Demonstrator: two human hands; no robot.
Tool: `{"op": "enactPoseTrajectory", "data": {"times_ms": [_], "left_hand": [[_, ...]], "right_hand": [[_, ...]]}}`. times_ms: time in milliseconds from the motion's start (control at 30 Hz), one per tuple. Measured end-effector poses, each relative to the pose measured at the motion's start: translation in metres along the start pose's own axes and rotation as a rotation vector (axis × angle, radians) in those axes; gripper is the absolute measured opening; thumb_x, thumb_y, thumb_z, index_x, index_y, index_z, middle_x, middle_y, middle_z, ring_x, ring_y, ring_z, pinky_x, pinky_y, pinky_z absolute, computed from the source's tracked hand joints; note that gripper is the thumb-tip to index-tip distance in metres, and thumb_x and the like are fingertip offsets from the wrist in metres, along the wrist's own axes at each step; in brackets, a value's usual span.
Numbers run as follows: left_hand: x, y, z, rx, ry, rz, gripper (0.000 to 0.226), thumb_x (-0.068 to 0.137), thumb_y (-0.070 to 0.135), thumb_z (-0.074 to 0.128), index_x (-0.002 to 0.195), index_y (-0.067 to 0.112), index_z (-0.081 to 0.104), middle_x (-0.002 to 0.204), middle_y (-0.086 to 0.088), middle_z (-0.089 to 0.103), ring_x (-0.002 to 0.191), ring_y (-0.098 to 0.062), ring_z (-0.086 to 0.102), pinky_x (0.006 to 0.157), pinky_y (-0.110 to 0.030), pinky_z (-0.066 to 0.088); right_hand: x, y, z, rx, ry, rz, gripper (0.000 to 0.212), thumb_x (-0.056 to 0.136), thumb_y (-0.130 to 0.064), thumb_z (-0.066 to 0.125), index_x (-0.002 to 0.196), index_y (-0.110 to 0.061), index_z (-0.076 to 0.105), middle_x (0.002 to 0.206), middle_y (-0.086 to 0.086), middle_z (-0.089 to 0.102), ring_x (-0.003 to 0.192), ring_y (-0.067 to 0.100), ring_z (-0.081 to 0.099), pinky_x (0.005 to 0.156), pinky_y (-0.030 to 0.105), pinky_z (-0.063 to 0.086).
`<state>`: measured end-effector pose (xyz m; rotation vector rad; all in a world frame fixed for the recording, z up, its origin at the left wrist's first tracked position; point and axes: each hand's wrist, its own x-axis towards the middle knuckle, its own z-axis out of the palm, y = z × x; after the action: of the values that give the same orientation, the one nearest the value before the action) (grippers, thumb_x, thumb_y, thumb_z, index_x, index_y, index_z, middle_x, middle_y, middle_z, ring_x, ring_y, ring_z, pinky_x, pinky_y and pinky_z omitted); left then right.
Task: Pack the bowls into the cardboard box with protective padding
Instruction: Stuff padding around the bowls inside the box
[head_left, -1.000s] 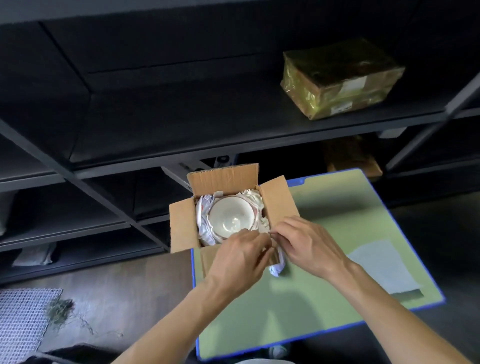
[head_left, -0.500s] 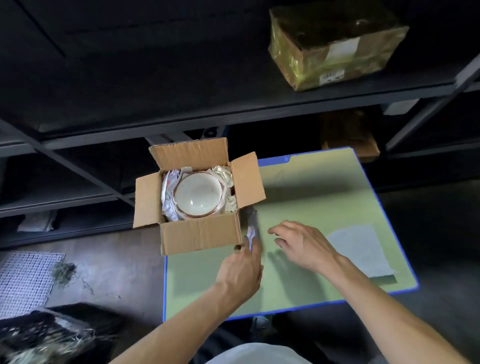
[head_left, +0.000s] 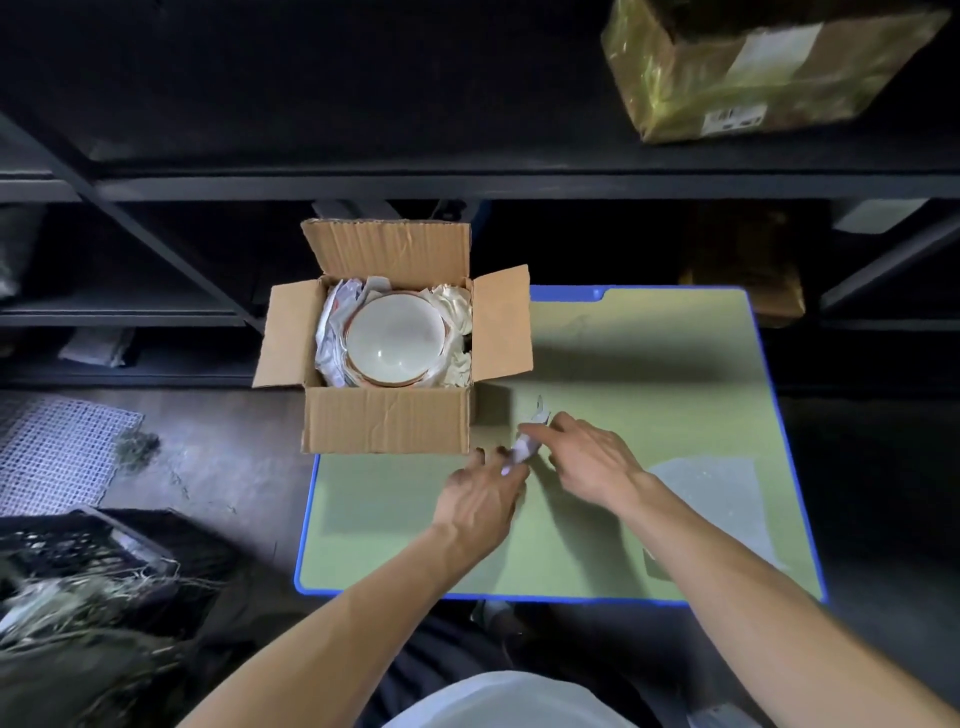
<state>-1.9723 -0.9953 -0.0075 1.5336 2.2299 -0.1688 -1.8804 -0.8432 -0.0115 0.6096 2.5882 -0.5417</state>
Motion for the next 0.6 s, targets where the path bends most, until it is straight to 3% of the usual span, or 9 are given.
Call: {"op": "enactPoseTrajectory", "data": {"times_ms": [100, 167, 267, 433, 600], "left_hand": [[0.000, 0.000, 0.001, -0.053, 0.028, 0.023, 0.069, 0.097, 0.008, 0.049, 0.148, 0.037, 0.013, 0.111, -0.003, 0.054, 0.103, -0.025, 0.049, 0.067, -0.034, 0.043], [0.000, 0.006, -0.006, -0.087, 0.060, 0.012, 0.054, 0.094, 0.002, 0.049, 0.132, 0.030, 0.024, 0.106, -0.003, 0.054, 0.098, -0.024, 0.051, 0.066, -0.033, 0.040], [-0.003, 0.015, -0.020, -0.187, 0.176, 0.029, 0.021, 0.098, 0.016, 0.049, 0.107, 0.020, 0.030, 0.099, -0.002, 0.054, 0.079, -0.019, 0.049, 0.061, -0.030, 0.036], [-0.019, 0.020, -0.046, -0.352, 0.312, 0.121, 0.027, 0.100, 0.039, 0.047, 0.094, 0.021, 0.027, 0.083, 0.002, 0.047, 0.068, -0.023, 0.041, 0.056, -0.036, 0.033], [-0.033, 0.011, -0.077, -0.337, 0.542, 0.202, 0.028, 0.097, 0.038, 0.056, 0.091, 0.017, 0.040, 0.083, 0.004, 0.045, 0.073, -0.020, 0.041, 0.054, -0.035, 0.037]], "right_hand": [[-0.006, 0.006, 0.005, 0.028, 0.052, 0.011, 0.045, 0.090, -0.011, 0.052, 0.129, -0.033, 0.048, 0.112, -0.001, 0.054, 0.105, 0.027, 0.059, 0.073, 0.036, 0.044], [-0.012, 0.009, 0.003, 0.053, 0.118, 0.010, 0.030, 0.091, -0.014, 0.051, 0.118, -0.028, 0.053, 0.104, -0.001, 0.056, 0.099, 0.027, 0.060, 0.069, 0.035, 0.042], [-0.026, 0.014, -0.009, 0.106, 0.247, -0.016, 0.019, 0.095, -0.021, 0.052, 0.112, -0.026, 0.058, 0.100, -0.002, 0.059, 0.094, 0.025, 0.061, 0.067, 0.034, 0.044], [-0.053, 0.018, -0.047, 0.115, 0.353, -0.036, 0.016, 0.095, -0.025, 0.058, 0.110, -0.032, 0.060, 0.099, -0.008, 0.059, 0.087, 0.022, 0.059, 0.065, 0.035, 0.046], [-0.063, 0.007, -0.086, 0.130, 0.473, -0.092, 0.022, 0.095, -0.021, 0.053, 0.112, -0.033, 0.062, 0.107, -0.014, 0.060, 0.092, 0.014, 0.058, 0.063, 0.031, 0.043]]}}
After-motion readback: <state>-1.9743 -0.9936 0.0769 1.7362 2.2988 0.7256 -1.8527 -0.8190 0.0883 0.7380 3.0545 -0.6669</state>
